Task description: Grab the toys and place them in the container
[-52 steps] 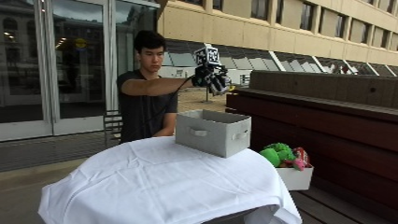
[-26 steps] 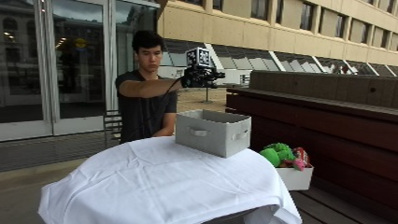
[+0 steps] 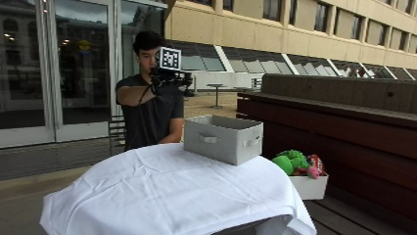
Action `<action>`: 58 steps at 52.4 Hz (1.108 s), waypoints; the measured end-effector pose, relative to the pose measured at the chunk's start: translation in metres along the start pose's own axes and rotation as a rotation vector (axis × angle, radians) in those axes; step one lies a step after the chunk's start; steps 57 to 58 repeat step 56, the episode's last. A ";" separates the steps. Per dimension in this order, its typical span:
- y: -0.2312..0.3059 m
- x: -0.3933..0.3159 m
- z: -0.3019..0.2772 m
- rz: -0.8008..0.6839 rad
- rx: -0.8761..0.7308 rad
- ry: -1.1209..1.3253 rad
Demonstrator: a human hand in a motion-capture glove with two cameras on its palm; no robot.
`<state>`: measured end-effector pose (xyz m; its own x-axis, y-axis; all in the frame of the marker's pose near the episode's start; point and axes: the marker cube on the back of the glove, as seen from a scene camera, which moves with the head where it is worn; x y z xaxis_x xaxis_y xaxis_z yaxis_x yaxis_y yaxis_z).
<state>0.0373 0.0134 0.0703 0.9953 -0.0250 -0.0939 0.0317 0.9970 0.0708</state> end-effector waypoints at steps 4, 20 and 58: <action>0.000 0.007 0.001 0.032 -0.034 -0.005; 0.020 0.047 0.024 0.124 -0.133 -0.038; 0.031 0.063 0.047 0.068 -0.053 -0.016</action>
